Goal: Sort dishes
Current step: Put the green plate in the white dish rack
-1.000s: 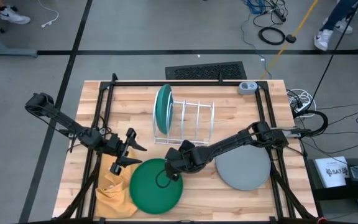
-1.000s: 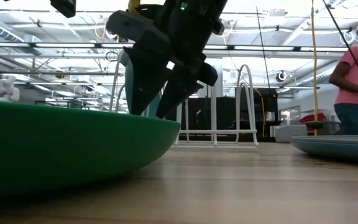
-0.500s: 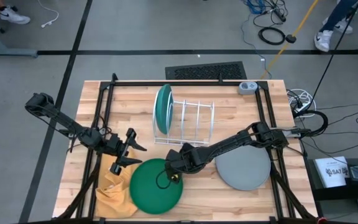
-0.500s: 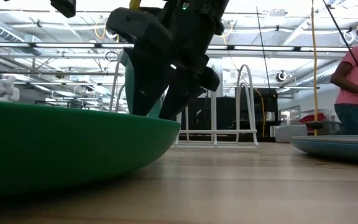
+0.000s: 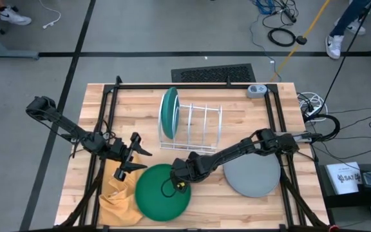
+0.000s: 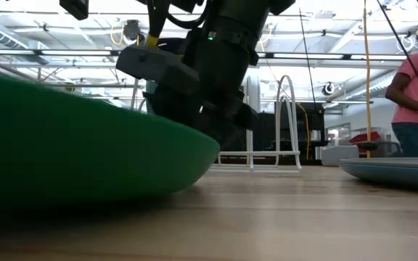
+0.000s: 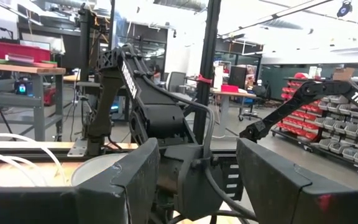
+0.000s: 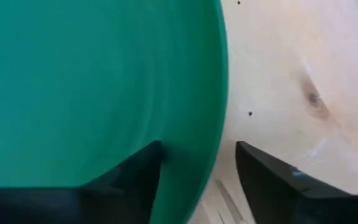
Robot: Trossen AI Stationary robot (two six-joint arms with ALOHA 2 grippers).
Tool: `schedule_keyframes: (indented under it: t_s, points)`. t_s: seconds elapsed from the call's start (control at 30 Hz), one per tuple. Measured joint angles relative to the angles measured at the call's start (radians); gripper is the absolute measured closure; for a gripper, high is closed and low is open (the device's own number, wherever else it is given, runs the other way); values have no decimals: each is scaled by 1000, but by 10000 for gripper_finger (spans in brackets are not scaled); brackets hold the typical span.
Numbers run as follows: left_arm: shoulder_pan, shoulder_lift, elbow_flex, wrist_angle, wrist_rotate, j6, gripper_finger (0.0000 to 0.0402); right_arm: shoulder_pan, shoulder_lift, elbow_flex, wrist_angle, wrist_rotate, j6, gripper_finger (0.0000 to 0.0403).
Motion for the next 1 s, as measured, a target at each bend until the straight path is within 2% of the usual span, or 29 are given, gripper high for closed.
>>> schedule_keyframes:
  t_s: [0.3,0.73,1.0]
  points:
    - [0,0,0,-1,0,0,185,2,-2,2,51,21,-25,384]
    - [0,0,0,-3,0,0,185,16,-15,1,74,60,-63,399]
    - [0,0,0,-5,0,0,185,31,-109,-1,71,189,-186,402]
